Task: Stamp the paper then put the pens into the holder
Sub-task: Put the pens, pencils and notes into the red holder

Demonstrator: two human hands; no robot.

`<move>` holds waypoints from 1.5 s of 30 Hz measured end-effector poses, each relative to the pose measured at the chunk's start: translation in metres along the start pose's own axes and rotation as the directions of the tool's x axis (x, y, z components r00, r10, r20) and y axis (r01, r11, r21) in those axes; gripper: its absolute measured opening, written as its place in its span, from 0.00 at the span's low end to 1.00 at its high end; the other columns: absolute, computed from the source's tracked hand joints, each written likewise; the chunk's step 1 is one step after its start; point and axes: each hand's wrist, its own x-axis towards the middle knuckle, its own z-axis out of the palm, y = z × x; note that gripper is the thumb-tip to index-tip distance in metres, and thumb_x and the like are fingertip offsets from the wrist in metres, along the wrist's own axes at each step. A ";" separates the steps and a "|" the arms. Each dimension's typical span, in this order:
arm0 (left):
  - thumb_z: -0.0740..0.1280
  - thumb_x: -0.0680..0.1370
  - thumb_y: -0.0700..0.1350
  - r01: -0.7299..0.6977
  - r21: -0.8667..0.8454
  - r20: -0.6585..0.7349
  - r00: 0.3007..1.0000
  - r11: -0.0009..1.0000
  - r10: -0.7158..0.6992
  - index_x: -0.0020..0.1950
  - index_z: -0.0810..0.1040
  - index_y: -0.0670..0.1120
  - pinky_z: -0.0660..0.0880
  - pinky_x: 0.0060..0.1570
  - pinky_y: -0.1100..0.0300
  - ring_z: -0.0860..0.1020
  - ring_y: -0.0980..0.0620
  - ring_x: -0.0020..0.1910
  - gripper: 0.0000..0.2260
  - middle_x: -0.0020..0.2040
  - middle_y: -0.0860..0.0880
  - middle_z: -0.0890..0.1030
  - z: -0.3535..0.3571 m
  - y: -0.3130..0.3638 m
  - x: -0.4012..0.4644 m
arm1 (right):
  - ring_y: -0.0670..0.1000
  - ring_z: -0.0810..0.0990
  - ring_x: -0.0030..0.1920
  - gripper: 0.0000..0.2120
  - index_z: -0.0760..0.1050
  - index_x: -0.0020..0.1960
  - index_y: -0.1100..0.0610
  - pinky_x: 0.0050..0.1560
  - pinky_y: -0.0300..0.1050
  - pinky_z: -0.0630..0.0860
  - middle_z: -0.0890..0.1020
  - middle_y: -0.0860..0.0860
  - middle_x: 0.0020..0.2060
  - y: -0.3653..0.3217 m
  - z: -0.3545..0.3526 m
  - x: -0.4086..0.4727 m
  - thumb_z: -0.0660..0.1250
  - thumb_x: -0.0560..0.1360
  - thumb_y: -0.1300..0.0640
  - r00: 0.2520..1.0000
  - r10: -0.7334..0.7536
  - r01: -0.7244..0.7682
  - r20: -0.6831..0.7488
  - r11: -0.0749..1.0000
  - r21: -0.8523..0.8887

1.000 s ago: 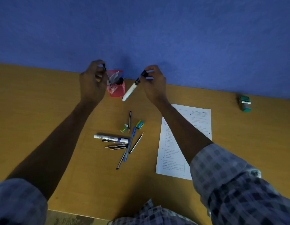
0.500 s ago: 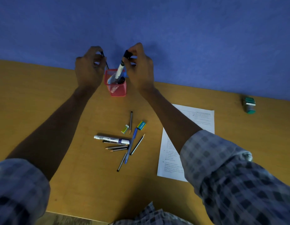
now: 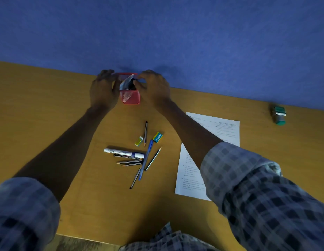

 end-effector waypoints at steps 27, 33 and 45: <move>0.71 0.73 0.51 0.233 -0.028 0.471 0.861 0.972 -0.193 0.48 0.77 0.47 0.76 0.43 0.51 0.80 0.40 0.47 0.10 0.46 0.44 0.83 0.034 0.072 -0.111 | 0.56 0.79 0.58 0.25 0.76 0.62 0.50 0.55 0.50 0.76 0.78 0.51 0.58 0.043 0.003 -0.123 0.75 0.66 0.51 0.787 0.286 -0.184 0.547 0.955 -0.233; 0.67 0.74 0.43 0.169 -0.001 0.450 0.880 0.986 -0.151 0.48 0.78 0.44 0.78 0.40 0.49 0.81 0.36 0.44 0.05 0.43 0.40 0.83 0.040 0.073 -0.109 | 0.57 0.79 0.57 0.19 0.78 0.59 0.51 0.55 0.51 0.77 0.78 0.53 0.57 0.048 0.005 -0.129 0.74 0.69 0.50 0.821 0.245 -0.166 0.515 0.967 -0.195; 0.68 0.71 0.40 0.191 -0.196 0.278 0.951 0.962 -0.132 0.61 0.77 0.45 0.77 0.43 0.55 0.82 0.46 0.40 0.19 0.40 0.45 0.83 0.020 0.078 -0.085 | 0.51 0.79 0.49 0.16 0.80 0.53 0.56 0.46 0.43 0.77 0.80 0.53 0.50 0.042 -0.004 -0.106 0.75 0.67 0.52 0.934 0.228 -0.261 0.275 0.961 0.089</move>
